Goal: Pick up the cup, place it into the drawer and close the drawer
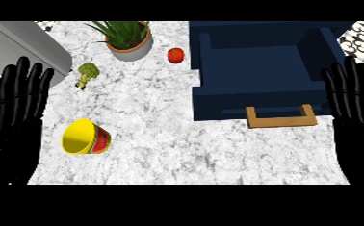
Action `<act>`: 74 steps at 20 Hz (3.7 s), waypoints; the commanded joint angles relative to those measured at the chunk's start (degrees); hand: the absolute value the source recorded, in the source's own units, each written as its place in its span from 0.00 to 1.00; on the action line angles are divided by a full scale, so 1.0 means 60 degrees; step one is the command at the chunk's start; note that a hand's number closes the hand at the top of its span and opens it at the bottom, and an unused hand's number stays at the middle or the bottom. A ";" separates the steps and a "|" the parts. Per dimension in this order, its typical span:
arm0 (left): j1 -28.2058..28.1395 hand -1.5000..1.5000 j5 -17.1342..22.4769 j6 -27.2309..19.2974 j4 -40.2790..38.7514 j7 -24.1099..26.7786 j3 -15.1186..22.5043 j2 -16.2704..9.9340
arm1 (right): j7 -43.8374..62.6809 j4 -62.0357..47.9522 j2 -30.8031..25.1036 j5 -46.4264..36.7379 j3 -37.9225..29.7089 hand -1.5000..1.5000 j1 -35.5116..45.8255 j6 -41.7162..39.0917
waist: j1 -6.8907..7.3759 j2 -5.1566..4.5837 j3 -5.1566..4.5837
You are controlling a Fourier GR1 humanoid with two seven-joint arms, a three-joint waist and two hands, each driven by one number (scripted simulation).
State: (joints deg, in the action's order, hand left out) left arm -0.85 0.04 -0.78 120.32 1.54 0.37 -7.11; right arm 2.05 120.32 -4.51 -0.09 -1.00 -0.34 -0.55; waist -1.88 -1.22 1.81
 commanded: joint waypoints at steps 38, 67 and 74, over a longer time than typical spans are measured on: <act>0.0876 0.00 0.0749 0.6508 -1.0539 0.4913 -0.2604 -0.2150 | -0.0239 -0.0798 -0.0540 -0.0047 -0.0407 0.00 0.0473 -0.1053 | 0.0229 0.0187 -0.0313; 0.3672 0.00 -0.0947 0.5739 -1.7080 0.9996 -0.1877 -0.2849 | -0.0428 -0.1299 -0.0602 -0.0107 -0.0453 0.00 0.0934 -0.1371 | 0.0078 0.0111 -0.0349; 0.4035 0.00 -0.0968 0.5651 -1.7444 1.0057 -0.1751 -0.2386 | -0.0731 -0.1759 -0.0518 0.0031 -0.0635 0.00 0.0904 -0.1378 | 0.0067 0.0084 -0.0348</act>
State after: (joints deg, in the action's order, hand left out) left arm 22.81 -5.65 25.22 17.10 53.89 -10.49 -21.80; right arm -0.57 111.88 -7.90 0.02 -4.45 5.04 -8.67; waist -1.65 -0.64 -0.30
